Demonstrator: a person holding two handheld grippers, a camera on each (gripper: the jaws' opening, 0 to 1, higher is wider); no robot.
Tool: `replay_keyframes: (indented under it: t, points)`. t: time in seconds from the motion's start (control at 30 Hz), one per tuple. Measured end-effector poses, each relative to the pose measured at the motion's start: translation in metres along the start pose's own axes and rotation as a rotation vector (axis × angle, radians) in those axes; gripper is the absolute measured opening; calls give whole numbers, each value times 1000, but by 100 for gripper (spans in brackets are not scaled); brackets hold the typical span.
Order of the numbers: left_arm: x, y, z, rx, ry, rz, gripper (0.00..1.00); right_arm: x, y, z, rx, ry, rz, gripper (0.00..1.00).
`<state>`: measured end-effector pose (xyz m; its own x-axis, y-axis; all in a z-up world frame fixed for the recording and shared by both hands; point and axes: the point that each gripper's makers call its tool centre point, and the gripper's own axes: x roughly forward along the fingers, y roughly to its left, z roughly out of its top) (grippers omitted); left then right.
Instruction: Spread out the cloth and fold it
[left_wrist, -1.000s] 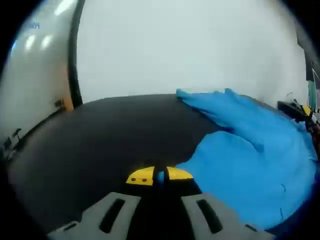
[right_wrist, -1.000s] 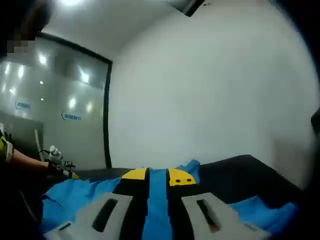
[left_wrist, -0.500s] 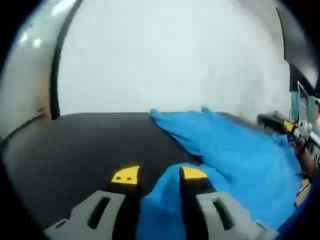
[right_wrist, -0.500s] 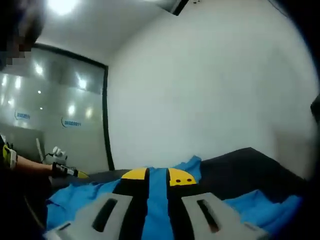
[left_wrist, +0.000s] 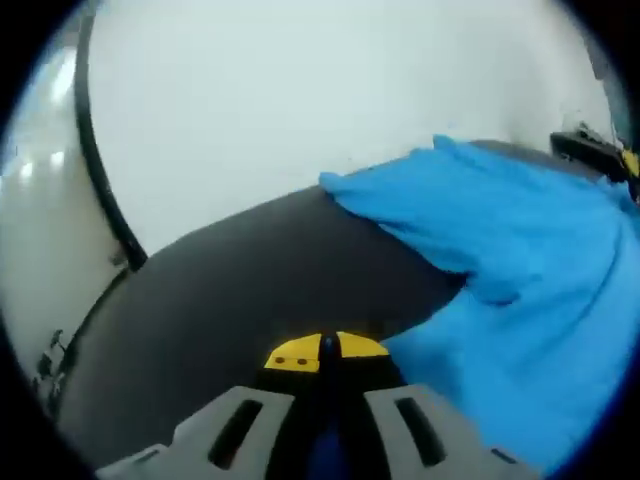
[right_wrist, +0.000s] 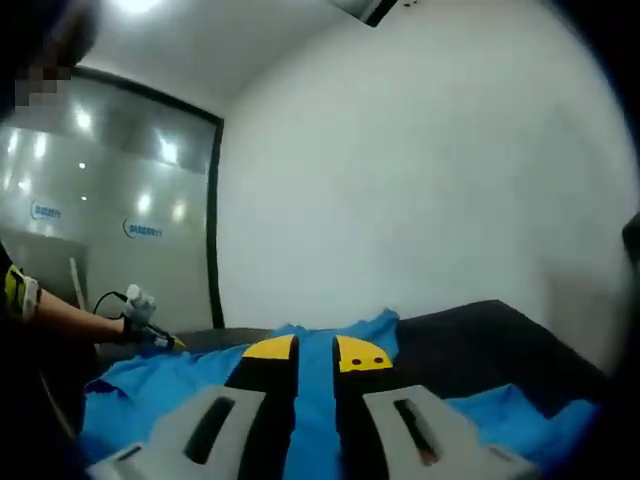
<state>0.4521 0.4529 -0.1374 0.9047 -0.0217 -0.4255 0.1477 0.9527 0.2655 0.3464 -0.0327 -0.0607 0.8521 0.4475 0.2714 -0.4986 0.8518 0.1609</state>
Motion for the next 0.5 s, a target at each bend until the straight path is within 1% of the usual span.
replay_keyframes:
  t: [0.03,0.07,0.1,0.13,0.17,0.2,0.23,0.27,0.3,0.33,0.37,0.4,0.43,0.47,0.5]
  points:
    - [1,-1,-2,-19,-3,-14,2,1,0,-1,-3,4,-3,11]
    - [2,-3,-6,-44,6,-33,4,1,-1,-1,-5,6,-5,11]
    - [3,-6,-15,-39,43,-44,9,1,-1,-2,-6,7,-6,11]
    - [4,-6,-18,-15,48,-49,13,1,-1,-2,-6,8,-6,11]
    - [1,-5,-17,-5,36,-51,15,0,-1,-1,-6,6,-7,11]
    - [-2,-3,-12,-37,7,-64,15,-1,0,-1,-4,1,-6,11]
    - [-8,1,-7,-127,-11,-67,15,-1,0,0,-3,0,-6,11]
    - [-15,6,2,-217,-59,-79,15,-1,0,0,-2,-2,-7,12]
    - [-24,15,11,-307,-113,-74,15,-2,-1,1,-1,-7,-8,12]
    - [-35,26,18,-382,-151,-52,16,-2,-1,2,2,-10,-9,12]
    - [-47,30,26,-426,-200,-43,16,-2,-2,2,3,-11,-10,12]
    - [-61,22,37,-411,-247,-86,16,-1,-2,2,6,-11,-10,12]
    - [-74,6,43,-367,-268,-131,14,-1,-1,1,11,-10,-5,12]
    - [-86,-17,46,-312,-267,-193,15,-1,1,1,13,-7,6,13]
    - [-101,-47,45,-260,-260,-278,15,0,6,0,9,-2,27,13]
